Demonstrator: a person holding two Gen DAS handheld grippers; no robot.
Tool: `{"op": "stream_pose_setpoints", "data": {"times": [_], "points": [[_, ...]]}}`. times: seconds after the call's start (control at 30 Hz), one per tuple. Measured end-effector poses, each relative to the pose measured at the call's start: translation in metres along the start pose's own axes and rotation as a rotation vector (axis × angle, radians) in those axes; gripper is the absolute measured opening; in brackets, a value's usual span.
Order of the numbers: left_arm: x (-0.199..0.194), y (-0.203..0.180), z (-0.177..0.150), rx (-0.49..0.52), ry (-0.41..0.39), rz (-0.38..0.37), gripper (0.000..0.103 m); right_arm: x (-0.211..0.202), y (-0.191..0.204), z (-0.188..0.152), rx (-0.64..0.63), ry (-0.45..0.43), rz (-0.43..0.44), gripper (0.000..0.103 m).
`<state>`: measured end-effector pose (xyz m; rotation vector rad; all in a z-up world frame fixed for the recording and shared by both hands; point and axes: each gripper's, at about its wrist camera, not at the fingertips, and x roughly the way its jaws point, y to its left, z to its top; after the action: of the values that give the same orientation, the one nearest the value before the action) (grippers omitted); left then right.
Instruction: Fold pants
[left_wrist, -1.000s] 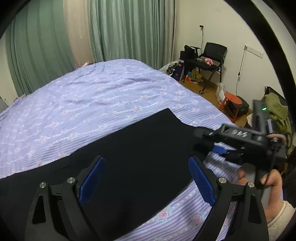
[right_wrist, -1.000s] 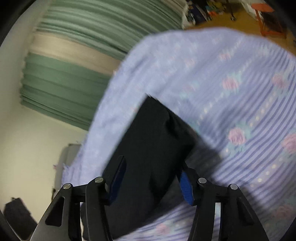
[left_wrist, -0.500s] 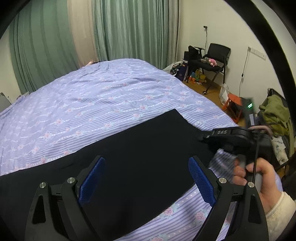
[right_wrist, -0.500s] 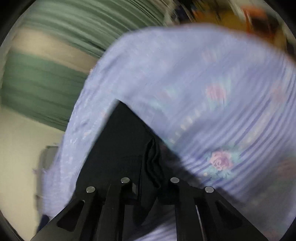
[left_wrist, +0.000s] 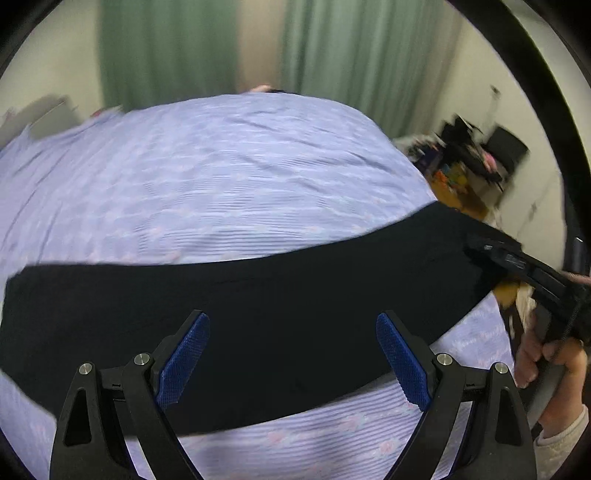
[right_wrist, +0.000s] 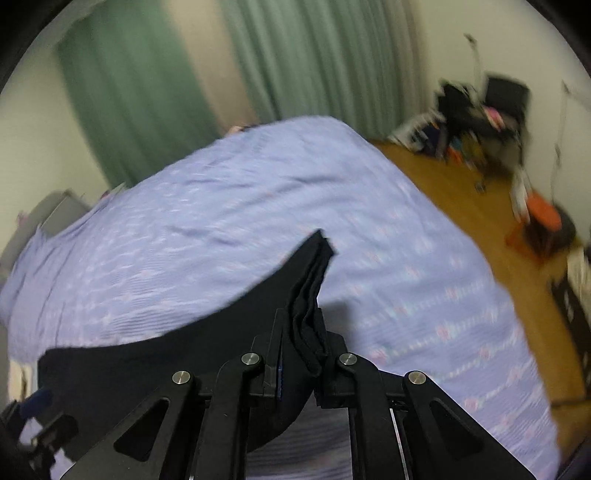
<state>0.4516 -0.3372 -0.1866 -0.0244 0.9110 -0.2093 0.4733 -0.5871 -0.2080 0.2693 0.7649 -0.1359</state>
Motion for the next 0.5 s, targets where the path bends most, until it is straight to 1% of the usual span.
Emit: {"op": "stream_pose_setpoints", "data": {"times": [0.03,0.07,0.1,0.17,0.23,0.33,0.4,0.43,0.5], "points": [[-0.008,0.017,0.001,-0.027,-0.009,0.014,0.093,-0.011,0.022,0.005,-0.048,-0.019,0.005,0.011],[-0.019,0.039,0.002,-0.058,-0.027,0.030,0.094,-0.017,0.038,0.008,-0.082,-0.029,0.007,0.011],[-0.024,0.053,0.003,-0.075,-0.038,0.039,0.096,-0.021,0.054,0.010,-0.111,-0.039,0.008,0.011],[-0.034,0.086,0.007,-0.093,-0.047,0.053,0.096,-0.033,0.091,0.012,-0.175,-0.061,0.011,0.011],[-0.042,0.114,0.011,-0.085,-0.041,0.074,0.096,-0.042,0.124,0.008,-0.214,-0.066,0.020,0.011],[-0.058,0.150,0.014,-0.074,-0.059,0.103,0.096,-0.050,0.173,-0.001,-0.260,-0.054,0.034,0.011],[-0.069,0.179,0.015,-0.080,-0.064,0.098,0.096,-0.050,0.209,-0.009,-0.291,-0.032,0.041,0.011],[-0.074,0.194,0.015,-0.085,-0.066,0.091,0.096,-0.048,0.218,-0.013,-0.300,-0.024,0.043,0.011],[-0.081,0.216,0.012,-0.086,-0.068,0.088,0.096,-0.038,0.253,-0.026,-0.334,0.011,0.053,0.011]]}}
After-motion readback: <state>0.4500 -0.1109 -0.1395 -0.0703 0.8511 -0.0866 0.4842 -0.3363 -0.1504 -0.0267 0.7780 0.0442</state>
